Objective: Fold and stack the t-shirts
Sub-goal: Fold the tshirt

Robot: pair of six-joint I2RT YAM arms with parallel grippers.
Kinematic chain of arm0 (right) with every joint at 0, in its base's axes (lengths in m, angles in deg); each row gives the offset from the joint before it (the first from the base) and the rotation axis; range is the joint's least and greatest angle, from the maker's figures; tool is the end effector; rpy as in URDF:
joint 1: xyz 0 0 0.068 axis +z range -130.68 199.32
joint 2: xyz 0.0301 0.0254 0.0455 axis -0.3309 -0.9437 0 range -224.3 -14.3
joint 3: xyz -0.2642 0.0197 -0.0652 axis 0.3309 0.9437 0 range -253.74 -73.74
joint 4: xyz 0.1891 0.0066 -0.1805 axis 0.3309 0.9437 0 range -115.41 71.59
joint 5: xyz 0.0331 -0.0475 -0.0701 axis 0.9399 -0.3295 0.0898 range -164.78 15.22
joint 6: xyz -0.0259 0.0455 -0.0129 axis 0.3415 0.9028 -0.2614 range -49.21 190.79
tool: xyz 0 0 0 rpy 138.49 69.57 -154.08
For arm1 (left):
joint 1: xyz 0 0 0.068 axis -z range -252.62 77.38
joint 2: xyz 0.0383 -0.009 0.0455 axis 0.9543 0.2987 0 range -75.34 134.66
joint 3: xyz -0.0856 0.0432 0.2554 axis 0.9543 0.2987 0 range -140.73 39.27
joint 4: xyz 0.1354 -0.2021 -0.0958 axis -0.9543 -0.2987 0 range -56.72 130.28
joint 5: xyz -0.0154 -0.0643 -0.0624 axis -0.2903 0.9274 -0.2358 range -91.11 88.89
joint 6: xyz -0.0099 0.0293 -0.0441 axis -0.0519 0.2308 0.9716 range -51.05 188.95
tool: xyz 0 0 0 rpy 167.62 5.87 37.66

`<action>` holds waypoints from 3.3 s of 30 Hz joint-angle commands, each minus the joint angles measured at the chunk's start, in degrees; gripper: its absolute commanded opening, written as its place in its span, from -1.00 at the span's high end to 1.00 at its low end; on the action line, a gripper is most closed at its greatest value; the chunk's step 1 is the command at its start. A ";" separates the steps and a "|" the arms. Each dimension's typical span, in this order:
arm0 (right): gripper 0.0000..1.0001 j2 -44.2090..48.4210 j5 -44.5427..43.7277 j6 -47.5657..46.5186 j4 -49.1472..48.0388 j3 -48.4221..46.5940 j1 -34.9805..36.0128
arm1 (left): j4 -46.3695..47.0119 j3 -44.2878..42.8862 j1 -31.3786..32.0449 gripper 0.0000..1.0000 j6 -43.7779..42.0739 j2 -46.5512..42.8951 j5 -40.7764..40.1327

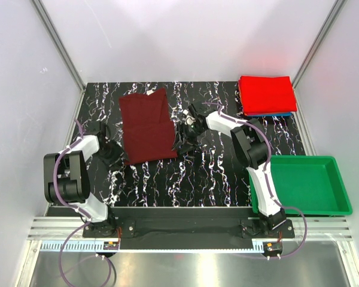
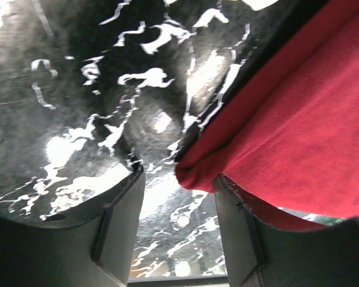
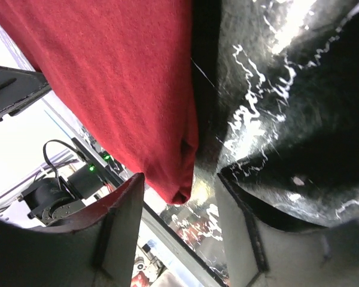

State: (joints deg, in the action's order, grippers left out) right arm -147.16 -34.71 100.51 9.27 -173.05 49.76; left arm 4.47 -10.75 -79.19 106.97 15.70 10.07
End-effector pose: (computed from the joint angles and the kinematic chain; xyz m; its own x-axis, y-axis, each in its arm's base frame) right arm 0.3975 0.2602 0.1276 -0.9896 -0.1416 -0.0258 -0.1186 0.7011 0.7031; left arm 0.2728 0.0245 0.1558 -0.7200 -0.6912 -0.0630 -0.6497 0.7031 -0.2890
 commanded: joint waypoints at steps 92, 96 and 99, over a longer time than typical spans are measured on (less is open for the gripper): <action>1.00 17.54 -5.97 17.66 -11.47 25.04 8.59 | -6.63 -24.17 0.68 0.04 -15.61 1.68 4.55; 1.00 18.07 -6.15 17.48 -11.47 25.48 8.50 | -9.62 -14.95 0.68 -0.01 -12.98 -3.41 2.45; 0.99 18.07 -6.15 17.39 -11.38 25.57 8.50 | -10.16 -6.95 0.68 -0.04 -11.13 -6.66 2.18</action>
State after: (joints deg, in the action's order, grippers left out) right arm -131.97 -40.26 118.54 -2.71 -145.79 57.80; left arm -1.57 -23.08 -78.44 94.47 11.74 13.80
